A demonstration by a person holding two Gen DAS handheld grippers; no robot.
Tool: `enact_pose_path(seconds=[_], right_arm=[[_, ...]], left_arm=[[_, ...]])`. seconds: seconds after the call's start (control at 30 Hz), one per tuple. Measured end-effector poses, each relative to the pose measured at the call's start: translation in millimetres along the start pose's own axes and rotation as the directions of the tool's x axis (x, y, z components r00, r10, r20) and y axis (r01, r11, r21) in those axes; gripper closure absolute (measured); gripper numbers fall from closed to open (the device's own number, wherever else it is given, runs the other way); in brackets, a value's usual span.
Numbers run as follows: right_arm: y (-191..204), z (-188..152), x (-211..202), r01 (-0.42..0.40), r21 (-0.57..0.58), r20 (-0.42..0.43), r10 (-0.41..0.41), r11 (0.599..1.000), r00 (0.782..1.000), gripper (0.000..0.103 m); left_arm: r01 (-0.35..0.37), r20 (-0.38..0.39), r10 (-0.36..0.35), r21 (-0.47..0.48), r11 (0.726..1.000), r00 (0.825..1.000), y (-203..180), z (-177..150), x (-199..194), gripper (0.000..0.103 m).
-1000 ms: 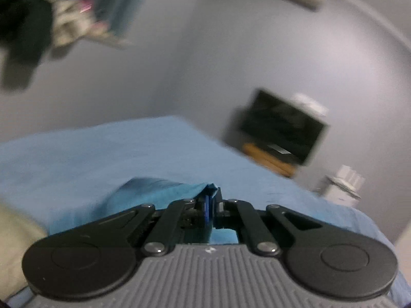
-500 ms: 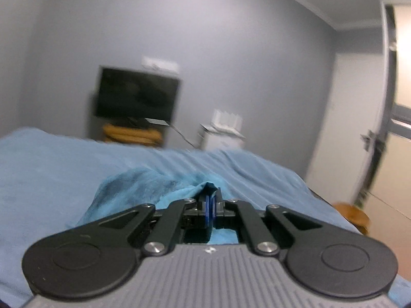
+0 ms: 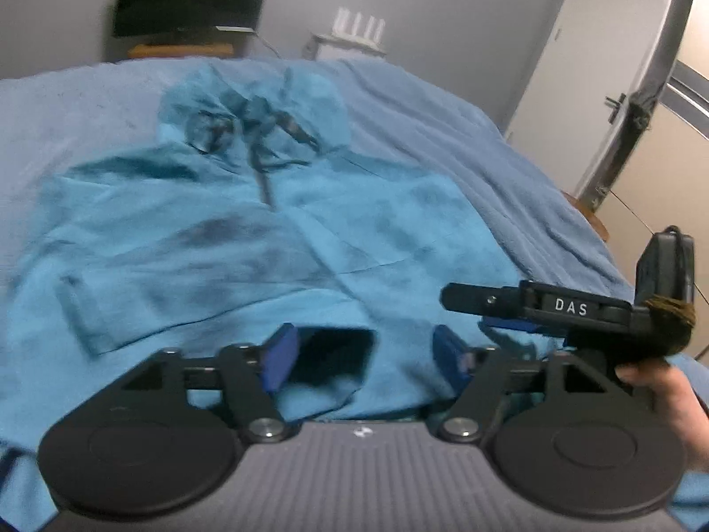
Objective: Fold large clothes
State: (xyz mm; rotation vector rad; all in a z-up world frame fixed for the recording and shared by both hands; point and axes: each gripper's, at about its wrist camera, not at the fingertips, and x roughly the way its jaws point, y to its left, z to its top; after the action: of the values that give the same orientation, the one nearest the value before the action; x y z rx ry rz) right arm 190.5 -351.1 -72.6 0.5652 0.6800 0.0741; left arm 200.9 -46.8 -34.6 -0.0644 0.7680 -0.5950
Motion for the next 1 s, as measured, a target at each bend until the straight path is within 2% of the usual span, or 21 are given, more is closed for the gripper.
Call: enact_pose_path(seconds=[0.07,0.1,0.17,0.23,0.27,0.37,0.47,0.6,0.63,0.7,0.77,0.83,0.87,0.9,1.0], right_arm=[[7,-1,2,-0.013,-0.039,-0.006,0.013,0.999,1.000,0.000],[12,-1,2,-0.020,-0.066,-0.008,0.020,0.998,1.000,0.001],[25,-4,0,-0.028,-0.135,-0.005,0.028,0.990,1.000,0.002],[43,-10,-3,-0.035,-0.235,0.006,0.038,0.971,0.999,0.003],[54,-14,-5,-0.041,-0.293,0.008,0.045,0.955,0.999,0.003],[88,-33,-5,-0.055,-0.487,-0.006,0.060,0.872,0.998,0.007],[123,-59,2,-0.062,-0.669,-0.038,0.049,0.741,0.998,0.015],[163,-96,11,-0.066,-0.844,-0.052,0.042,0.533,0.998,0.026],[171,-103,15,-0.064,-0.864,-0.049,0.042,0.499,0.998,0.027],[180,-110,25,-0.075,-0.886,-0.063,0.041,0.458,0.997,0.033],[184,-114,35,-0.079,-0.892,-0.077,0.022,0.445,0.997,0.042],[185,-115,44,-0.081,-0.886,-0.094,-0.006,0.456,0.996,0.063],[183,-114,46,-0.086,-0.879,-0.104,-0.011,0.469,0.995,0.088],[181,-112,46,-0.098,-0.870,-0.112,0.000,0.483,0.994,0.099],[176,-107,33,-0.082,-0.853,-0.058,0.063,0.515,0.996,0.101]], left_arm=[[-0.132,0.047,0.132,-0.005,0.991,0.990,13,-4,-21,0.020],[-0.222,0.063,0.223,-0.026,0.975,0.973,24,-7,-28,0.019],[-0.347,0.052,0.353,-0.097,0.933,0.934,46,-8,-33,0.019],[-0.426,0.015,0.438,-0.203,0.882,0.899,74,-17,-31,0.019],[-0.438,-0.011,0.450,-0.248,0.864,0.893,86,-18,-28,0.019],[-0.428,-0.080,0.427,-0.326,0.843,0.901,109,-27,-19,0.019],[-0.446,-0.083,0.443,-0.309,0.840,0.893,109,-29,-17,0.019],[-0.471,-0.066,0.473,-0.287,0.834,0.878,108,-30,-15,0.019],[-0.466,-0.056,0.471,-0.292,0.835,0.880,105,-31,-21,0.019],[-0.445,-0.034,0.459,-0.320,0.837,0.888,109,-33,-26,0.019],[-0.421,-0.016,0.445,-0.358,0.833,0.895,111,-32,-30,0.019],[-0.400,-0.006,0.433,-0.395,0.827,0.901,117,-33,-32,0.019],[-0.391,0.000,0.428,-0.406,0.826,0.904,119,-34,-33,0.019],[-0.385,0.005,0.425,-0.414,0.825,0.905,120,-34,-34,0.019],[-0.383,0.007,0.425,-0.418,0.824,0.905,119,-33,-35,0.019]])
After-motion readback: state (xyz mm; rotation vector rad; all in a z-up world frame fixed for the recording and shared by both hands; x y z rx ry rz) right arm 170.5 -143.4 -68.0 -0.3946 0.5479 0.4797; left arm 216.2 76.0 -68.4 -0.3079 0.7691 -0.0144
